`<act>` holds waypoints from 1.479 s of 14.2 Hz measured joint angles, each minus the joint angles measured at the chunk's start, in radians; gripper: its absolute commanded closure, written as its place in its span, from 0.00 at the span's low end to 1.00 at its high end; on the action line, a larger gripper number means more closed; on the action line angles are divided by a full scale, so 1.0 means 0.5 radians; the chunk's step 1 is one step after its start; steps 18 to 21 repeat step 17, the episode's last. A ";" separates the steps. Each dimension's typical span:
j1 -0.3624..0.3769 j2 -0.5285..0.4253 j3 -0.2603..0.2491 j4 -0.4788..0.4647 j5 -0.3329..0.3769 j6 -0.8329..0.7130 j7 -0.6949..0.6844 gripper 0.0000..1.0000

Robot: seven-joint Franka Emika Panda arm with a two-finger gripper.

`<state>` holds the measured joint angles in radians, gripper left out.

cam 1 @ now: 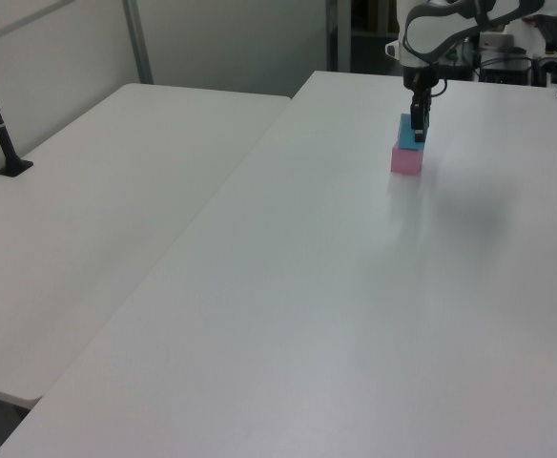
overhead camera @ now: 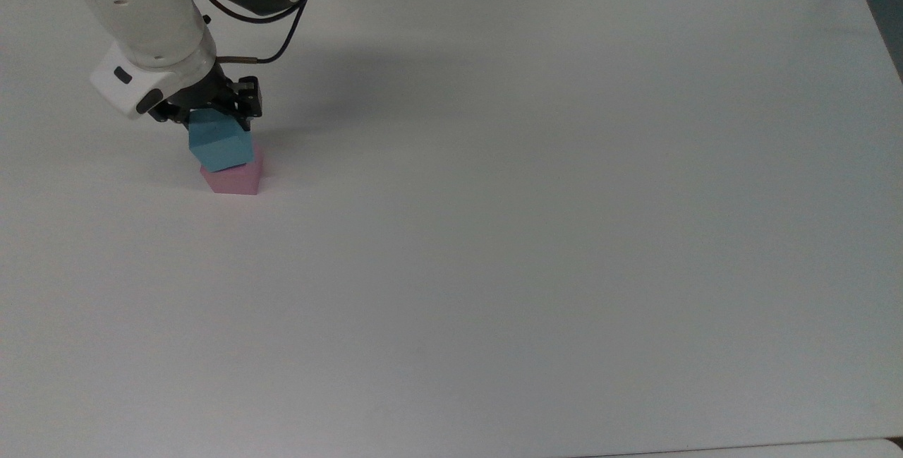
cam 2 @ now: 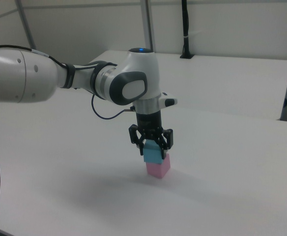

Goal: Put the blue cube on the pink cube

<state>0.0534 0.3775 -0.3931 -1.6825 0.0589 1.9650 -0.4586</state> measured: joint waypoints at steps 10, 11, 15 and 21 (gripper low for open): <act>0.037 -0.220 0.215 0.270 -0.030 -0.449 0.646 0.00; 0.043 -0.310 0.304 0.288 -0.044 -0.559 0.688 0.00; 0.033 -0.603 0.632 0.306 -0.179 -0.825 0.845 0.00; 0.032 -0.655 0.666 0.305 -0.182 -0.854 0.912 0.00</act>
